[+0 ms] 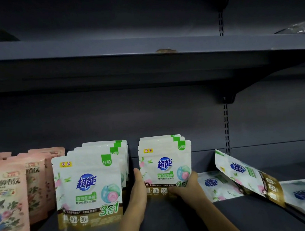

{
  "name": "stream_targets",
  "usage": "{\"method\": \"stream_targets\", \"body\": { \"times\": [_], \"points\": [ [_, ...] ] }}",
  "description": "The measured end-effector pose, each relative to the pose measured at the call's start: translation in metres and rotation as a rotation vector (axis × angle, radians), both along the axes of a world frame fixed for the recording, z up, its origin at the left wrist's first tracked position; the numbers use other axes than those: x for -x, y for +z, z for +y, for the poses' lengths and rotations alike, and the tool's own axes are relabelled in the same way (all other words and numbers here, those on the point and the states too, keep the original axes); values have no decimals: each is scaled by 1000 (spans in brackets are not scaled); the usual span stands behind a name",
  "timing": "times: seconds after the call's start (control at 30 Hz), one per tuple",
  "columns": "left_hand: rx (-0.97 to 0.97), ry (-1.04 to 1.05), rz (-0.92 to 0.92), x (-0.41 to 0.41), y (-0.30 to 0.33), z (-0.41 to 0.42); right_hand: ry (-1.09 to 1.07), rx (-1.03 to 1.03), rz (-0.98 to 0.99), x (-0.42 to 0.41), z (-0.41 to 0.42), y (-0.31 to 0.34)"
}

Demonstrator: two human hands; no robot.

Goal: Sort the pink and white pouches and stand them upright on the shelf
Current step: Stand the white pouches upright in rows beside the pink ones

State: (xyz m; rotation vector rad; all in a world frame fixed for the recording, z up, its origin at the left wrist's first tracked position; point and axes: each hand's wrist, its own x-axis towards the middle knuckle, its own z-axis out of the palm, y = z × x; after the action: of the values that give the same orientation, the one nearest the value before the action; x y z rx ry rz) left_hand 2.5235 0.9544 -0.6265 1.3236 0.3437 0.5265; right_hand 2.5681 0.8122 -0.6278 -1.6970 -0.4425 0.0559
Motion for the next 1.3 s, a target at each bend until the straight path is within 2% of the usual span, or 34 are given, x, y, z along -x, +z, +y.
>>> {"method": "stream_targets", "body": {
  "times": [0.53,0.83,1.0,1.3],
  "points": [
    [-26,-36,-42,-6,-5,8,-17,39,-28,0,1,0],
    [-120,11,40,-5,-4,7,-90,120,-42,1,1,-4],
    [-108,-9,75,-5,-3,8,-162,239,-48,-2,4,-5],
    [-142,33,83,4,2,1,-169,265,-71,-3,5,-6]
  ]
}}
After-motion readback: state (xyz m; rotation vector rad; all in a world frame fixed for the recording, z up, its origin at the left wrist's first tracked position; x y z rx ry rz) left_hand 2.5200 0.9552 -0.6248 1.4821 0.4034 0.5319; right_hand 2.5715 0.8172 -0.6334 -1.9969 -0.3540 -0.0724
